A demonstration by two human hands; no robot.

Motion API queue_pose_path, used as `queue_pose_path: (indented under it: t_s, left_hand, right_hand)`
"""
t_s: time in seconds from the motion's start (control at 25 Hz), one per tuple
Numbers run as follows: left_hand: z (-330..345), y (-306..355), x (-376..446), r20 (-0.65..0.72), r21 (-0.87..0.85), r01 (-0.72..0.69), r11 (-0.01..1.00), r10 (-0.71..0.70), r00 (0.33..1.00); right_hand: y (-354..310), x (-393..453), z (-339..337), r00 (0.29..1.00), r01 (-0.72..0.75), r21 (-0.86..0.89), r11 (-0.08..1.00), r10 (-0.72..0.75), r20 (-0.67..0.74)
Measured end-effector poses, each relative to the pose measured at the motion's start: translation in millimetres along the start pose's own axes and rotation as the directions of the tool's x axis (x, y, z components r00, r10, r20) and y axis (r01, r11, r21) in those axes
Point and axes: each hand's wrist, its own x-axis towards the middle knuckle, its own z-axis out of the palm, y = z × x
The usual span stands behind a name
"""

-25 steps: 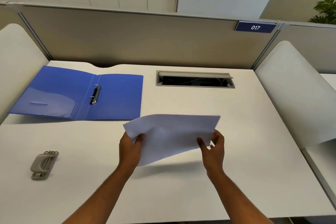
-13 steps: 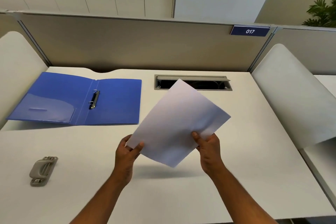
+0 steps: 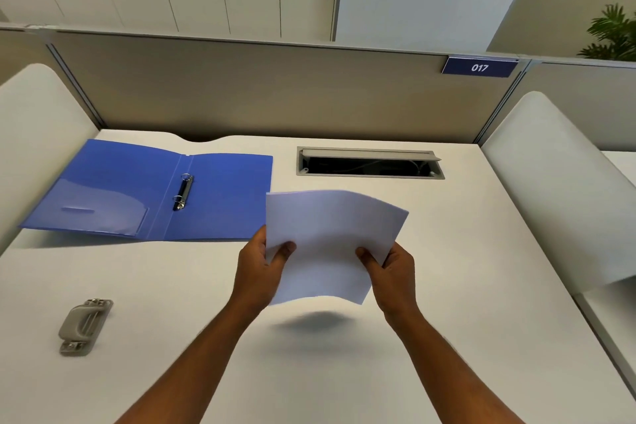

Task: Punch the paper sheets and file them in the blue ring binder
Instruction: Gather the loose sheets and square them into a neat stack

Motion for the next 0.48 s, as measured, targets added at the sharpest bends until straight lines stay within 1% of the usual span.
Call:
queue_pose_path:
  t_s: [0.08, 0.16, 0.32, 0.48]
  left_hand:
    - [4, 0, -7, -0.057, -0.004, -0.043, 0.999, 0.042, 0.997]
    - [5, -4, -11, -0.075, -0.009, -0.042, 0.999, 0.042, 0.996]
    - [4, -21, -14, -0.077, -0.023, 0.03, 0.999, -0.032, 0.997]
    - [5, -24, -19, -0.05, 0.003, 0.041, 0.999, -0.041, 0.998]
  right_hand:
    - [0, -4, 4, 1.0, 0.029, -0.014, 0.999, -0.029, -0.012]
    - [4, -9, 7, 0.999, 0.037, -0.033, 0.999, -0.037, -0.015]
    - [14, -15, 8, 1.0, 0.027, -0.082, 0.996, -0.027, 0.007]
    - [21, -16, 8, 1.0, -0.011, -0.131, 0.991, 0.01, -0.004]
